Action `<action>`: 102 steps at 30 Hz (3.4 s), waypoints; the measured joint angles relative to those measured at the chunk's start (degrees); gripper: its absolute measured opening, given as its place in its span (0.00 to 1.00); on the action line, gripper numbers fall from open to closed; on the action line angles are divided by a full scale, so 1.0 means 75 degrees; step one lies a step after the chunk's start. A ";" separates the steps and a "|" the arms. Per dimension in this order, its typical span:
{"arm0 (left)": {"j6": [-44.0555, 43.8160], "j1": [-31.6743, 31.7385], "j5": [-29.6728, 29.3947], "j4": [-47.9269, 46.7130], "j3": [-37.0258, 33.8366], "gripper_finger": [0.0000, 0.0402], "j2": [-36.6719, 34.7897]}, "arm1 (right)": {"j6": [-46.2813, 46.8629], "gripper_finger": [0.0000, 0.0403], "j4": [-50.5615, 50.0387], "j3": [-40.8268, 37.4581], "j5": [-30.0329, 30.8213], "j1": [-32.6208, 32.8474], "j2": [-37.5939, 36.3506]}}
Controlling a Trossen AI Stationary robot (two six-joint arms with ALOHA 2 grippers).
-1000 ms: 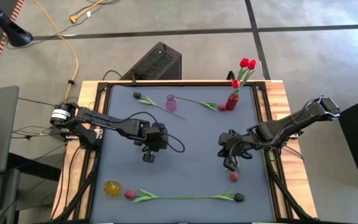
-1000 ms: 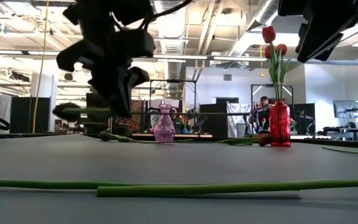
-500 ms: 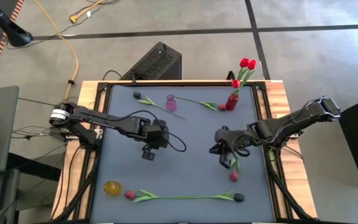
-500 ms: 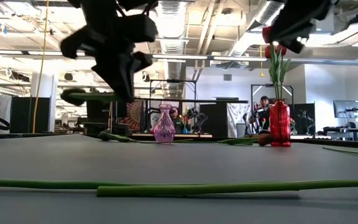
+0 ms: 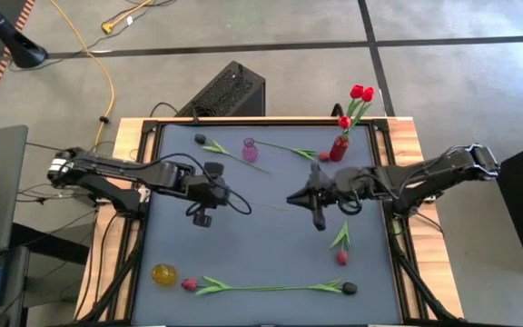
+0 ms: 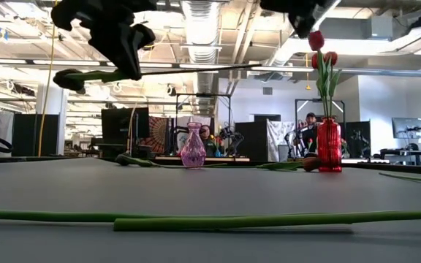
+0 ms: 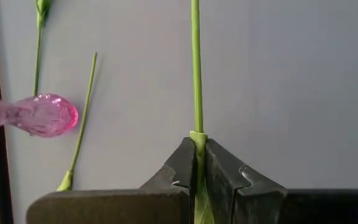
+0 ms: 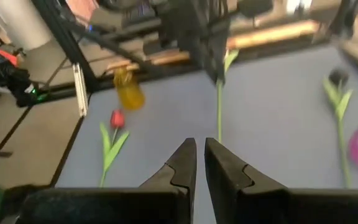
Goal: Sort flowers into vase by color
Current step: Put the middle black flower into the violet vase
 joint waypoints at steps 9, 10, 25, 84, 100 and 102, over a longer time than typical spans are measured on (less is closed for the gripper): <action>-0.0614 0.0003 0.0025 -0.0152 0.0000 0.02 0.0175 | -0.1658 0.22 0.1145 0.0054 -0.0009 -0.0386 0.1396; -0.0686 0.0009 0.0022 -0.0152 0.0000 0.02 0.0215 | -0.1778 0.25 0.1146 0.0166 -0.0008 -0.0410 0.1610; -0.1001 0.0006 0.0086 -0.0090 0.0000 0.02 0.0269 | -0.1930 0.63 0.0142 0.1945 0.0173 -0.0834 0.4009; -0.0027 0.0006 -0.0506 0.0875 -0.0009 0.46 -0.0568 | -0.0435 0.06 -0.0776 0.1529 0.0201 -0.0997 0.4188; -0.0435 0.0431 0.0612 0.6473 -0.3139 0.50 -0.4178 | -0.0298 0.06 0.1038 0.0365 0.0187 -0.0837 0.3493; -0.0527 0.0425 0.0609 0.7299 -0.3698 0.50 -0.4512 | -0.0297 0.06 0.1581 -0.0014 0.0187 -0.0841 0.3210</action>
